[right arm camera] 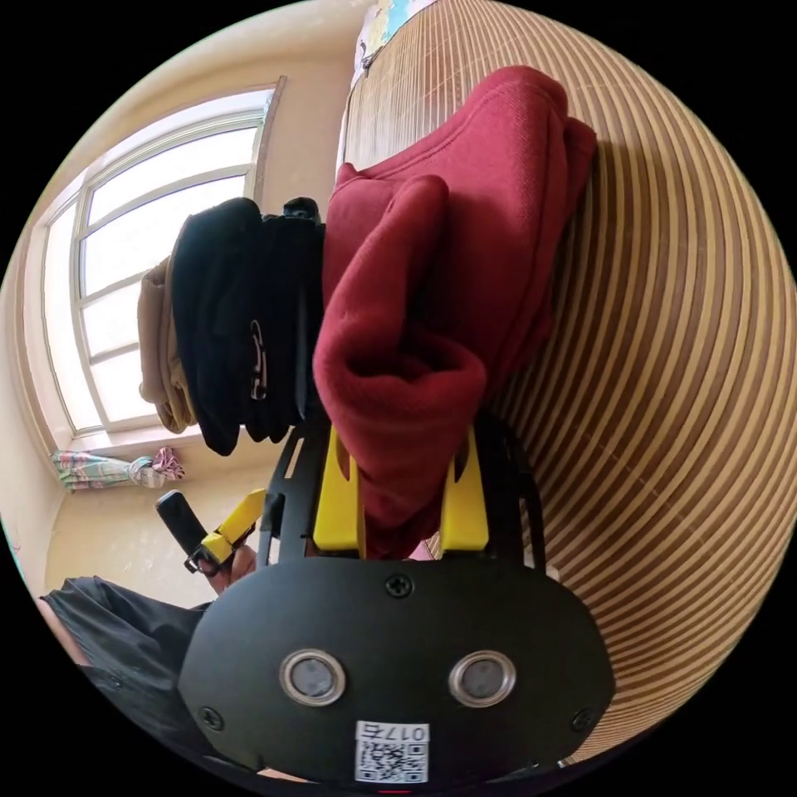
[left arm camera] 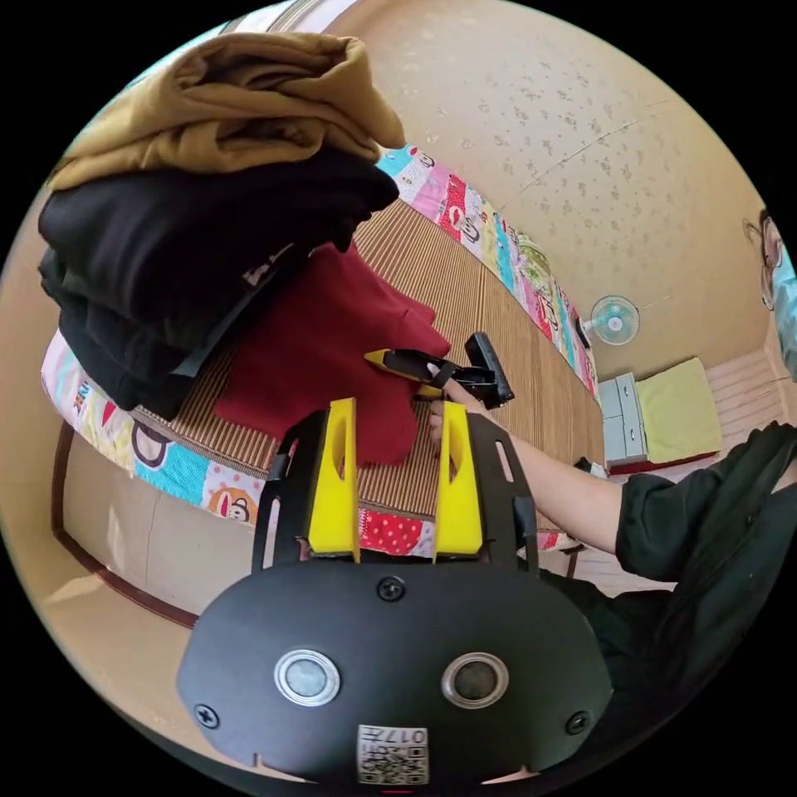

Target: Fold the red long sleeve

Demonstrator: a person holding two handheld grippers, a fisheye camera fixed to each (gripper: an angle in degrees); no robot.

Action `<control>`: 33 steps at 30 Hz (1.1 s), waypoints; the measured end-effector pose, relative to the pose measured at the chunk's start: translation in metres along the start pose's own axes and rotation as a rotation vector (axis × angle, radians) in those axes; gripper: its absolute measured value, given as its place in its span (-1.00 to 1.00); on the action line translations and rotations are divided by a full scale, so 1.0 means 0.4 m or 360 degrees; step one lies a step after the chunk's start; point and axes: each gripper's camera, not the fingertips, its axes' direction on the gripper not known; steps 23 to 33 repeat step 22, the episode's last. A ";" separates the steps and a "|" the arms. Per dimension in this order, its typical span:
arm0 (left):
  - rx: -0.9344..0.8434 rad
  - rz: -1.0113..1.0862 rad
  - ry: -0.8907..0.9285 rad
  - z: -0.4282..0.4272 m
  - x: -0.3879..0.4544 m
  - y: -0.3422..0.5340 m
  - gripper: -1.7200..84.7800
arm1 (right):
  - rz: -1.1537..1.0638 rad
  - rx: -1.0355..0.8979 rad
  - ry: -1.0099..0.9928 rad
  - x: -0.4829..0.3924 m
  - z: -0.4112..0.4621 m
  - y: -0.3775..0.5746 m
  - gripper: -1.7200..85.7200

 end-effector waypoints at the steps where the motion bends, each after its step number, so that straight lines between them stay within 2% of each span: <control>1: 0.0006 -0.0011 0.0018 0.003 -0.003 0.014 -0.62 | 0.0001 0.0006 0.0020 -0.017 0.027 -0.007 -0.59; 6: 0.0052 -0.0065 0.0168 0.036 0.038 0.078 -0.62 | 0.0147 0.0059 -0.0021 -0.047 0.070 -0.061 -0.58; 11: 0.0051 0.0051 0.0288 0.078 0.163 0.076 -0.62 | 0.0012 -0.0437 0.0300 -0.182 0.093 -0.156 -0.61; 16: -0.0103 0.0445 0.0388 0.169 0.419 0.106 -0.61 | 0.0016 -0.0292 0.0396 -0.286 -0.160 -0.004 -0.64; 18: -0.0225 0.0668 0.0422 0.229 0.586 0.131 -0.61 | 0.0053 -0.0210 0.0453 -0.288 -0.277 0.091 -0.66; 22: -0.0288 0.0963 0.0526 0.285 0.836 0.177 -0.62 | 0.0313 0.0056 0.0746 -0.217 -0.564 0.360 -0.68; 33: -0.0288 0.0963 0.0526 0.285 0.836 0.177 -0.62 | 0.0313 0.0056 0.0746 -0.217 -0.564 0.360 -0.68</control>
